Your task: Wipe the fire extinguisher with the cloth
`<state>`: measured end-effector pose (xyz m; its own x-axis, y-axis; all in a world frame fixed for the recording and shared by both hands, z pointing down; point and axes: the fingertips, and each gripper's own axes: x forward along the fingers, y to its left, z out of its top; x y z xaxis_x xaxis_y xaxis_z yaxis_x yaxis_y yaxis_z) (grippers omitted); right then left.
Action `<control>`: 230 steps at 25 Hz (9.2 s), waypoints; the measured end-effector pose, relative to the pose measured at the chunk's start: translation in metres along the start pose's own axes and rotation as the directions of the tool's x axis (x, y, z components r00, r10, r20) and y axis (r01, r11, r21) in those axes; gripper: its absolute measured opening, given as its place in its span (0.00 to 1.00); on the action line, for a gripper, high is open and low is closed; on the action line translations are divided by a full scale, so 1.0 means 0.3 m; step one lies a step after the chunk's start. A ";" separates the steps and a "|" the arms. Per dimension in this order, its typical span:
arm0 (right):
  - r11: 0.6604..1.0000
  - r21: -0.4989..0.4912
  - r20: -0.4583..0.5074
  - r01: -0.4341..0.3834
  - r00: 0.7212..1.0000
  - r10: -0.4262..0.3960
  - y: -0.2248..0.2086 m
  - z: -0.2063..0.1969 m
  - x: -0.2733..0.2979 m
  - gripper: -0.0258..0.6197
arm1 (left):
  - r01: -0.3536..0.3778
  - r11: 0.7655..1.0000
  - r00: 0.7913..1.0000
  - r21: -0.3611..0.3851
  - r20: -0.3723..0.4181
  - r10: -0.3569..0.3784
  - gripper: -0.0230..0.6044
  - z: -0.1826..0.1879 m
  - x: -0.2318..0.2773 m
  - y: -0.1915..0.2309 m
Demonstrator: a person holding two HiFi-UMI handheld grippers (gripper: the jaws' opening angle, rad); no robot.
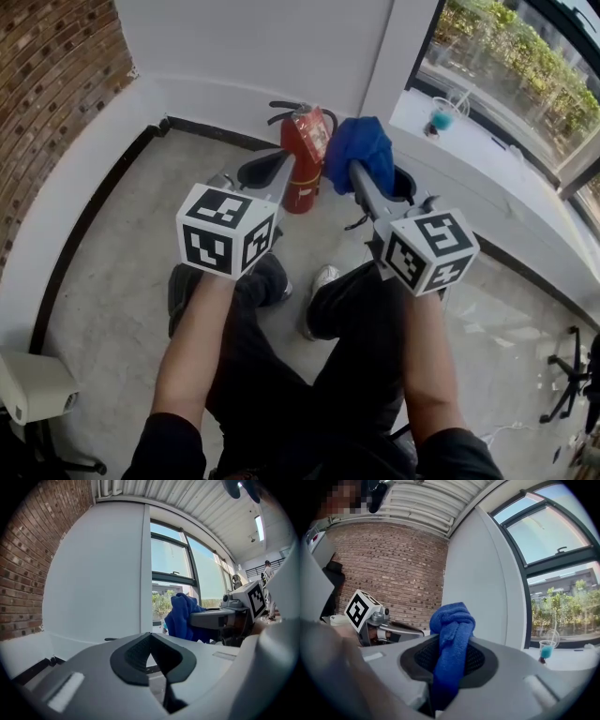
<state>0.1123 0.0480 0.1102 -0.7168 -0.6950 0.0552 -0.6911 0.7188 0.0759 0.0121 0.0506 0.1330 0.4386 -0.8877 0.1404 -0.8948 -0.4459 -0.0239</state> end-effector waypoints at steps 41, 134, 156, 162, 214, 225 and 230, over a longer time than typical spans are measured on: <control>0.733 -0.230 -0.335 -0.641 0.759 0.559 -0.161 -0.231 0.879 0.18 | -0.181 0.970 0.918 0.165 -0.325 0.226 0.20 -0.249 0.574 0.559; 0.834 0.005 -0.446 -0.552 0.745 0.496 -0.252 -0.758 0.632 0.17 | -0.248 0.968 0.900 0.039 -0.360 0.245 0.04 -0.463 0.659 0.406; 0.932 0.055 -0.420 -0.358 0.838 0.347 -0.468 -0.706 0.503 0.17 | -0.121 0.992 0.886 0.035 -0.446 0.124 0.33 -0.673 0.581 0.210; 0.931 0.052 -0.439 -0.362 0.829 0.347 -0.453 -0.732 0.467 0.17 | -0.115 0.993 0.879 -0.036 -0.469 0.084 0.38 -0.728 0.627 0.194; 0.950 0.016 -0.323 -0.311 0.898 0.299 -0.595 -0.466 0.628 0.17 | 0.131 0.818 0.933 0.560 -0.348 0.089 0.29 -0.132 0.814 0.244; 0.952 0.025 -0.284 -0.305 0.911 0.299 -0.615 -0.434 0.678 0.17 | 0.209 0.742 0.907 0.637 -0.409 0.096 0.24 -0.151 0.864 0.246; 0.945 0.003 -0.294 -0.328 0.902 0.315 -0.601 -0.431 0.700 0.17 | 0.137 0.776 0.916 0.616 -0.378 0.139 0.05 -0.117 0.904 0.342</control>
<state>0.0983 -0.2297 0.2369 -0.8371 -0.4058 0.3668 -0.4175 0.9072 0.0510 0.0363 -0.2319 0.2035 0.2458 -0.8310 0.4990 -0.5825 -0.5381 -0.6092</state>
